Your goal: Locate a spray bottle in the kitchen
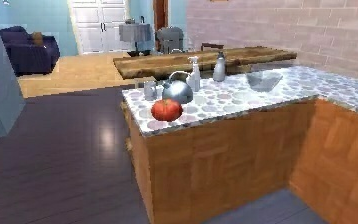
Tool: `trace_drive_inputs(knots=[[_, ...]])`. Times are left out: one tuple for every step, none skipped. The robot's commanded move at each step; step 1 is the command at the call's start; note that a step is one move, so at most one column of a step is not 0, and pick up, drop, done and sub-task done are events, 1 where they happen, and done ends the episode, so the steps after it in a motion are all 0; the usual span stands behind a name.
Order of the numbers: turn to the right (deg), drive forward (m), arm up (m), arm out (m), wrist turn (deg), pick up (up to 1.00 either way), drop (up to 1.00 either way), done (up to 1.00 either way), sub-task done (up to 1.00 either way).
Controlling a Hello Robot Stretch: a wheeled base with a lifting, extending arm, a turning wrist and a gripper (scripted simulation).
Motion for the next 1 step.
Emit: trace_drive_inputs(knots=[[21.0,0.0,0.0,0.0,0.0,0.0,0.0,0.0,0.0]])
